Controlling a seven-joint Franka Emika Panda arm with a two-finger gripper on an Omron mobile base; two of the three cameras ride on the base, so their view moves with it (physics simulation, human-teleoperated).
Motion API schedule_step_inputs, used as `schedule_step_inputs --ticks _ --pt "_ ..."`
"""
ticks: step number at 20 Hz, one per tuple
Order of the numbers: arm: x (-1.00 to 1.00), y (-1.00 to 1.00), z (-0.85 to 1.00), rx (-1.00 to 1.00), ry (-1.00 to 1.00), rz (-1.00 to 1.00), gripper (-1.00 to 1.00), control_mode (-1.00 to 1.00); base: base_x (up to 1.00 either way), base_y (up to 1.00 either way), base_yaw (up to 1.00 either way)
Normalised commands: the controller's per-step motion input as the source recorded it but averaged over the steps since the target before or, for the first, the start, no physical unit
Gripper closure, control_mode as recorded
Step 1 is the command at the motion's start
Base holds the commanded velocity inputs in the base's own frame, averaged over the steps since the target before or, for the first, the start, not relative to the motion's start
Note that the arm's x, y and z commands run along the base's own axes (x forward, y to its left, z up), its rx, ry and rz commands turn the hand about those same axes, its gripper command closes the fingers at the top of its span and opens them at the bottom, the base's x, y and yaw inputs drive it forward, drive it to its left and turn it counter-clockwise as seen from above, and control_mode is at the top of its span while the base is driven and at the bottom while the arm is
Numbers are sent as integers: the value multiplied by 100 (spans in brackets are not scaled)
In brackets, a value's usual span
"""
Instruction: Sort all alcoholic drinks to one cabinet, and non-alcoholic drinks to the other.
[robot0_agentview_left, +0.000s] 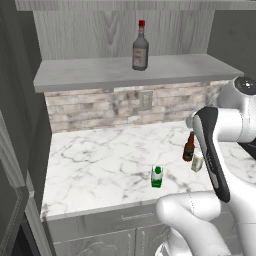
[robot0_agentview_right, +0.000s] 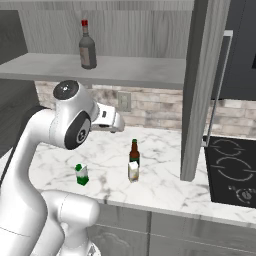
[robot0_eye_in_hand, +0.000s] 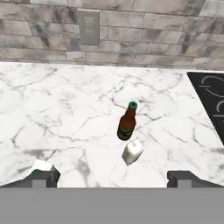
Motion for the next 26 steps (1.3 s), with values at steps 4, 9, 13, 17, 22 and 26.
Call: schedule_step_inputs --ticks 4,9,13,17,22,26 --pt "0 -16 -29 0 3 0 -100 -100 0 0 0" --pt "3 -12 -26 0 0 0 -100 -100 0 0 0" --pt "10 -11 -27 0 0 0 -100 -100 0 0 0" --pt "15 -10 -27 0 0 0 -100 -100 0 0 0" --pt "19 -8 -23 0 0 0 -100 -100 0 0 0" --pt "23 -7 -22 0 0 0 -100 -100 0 0 0"
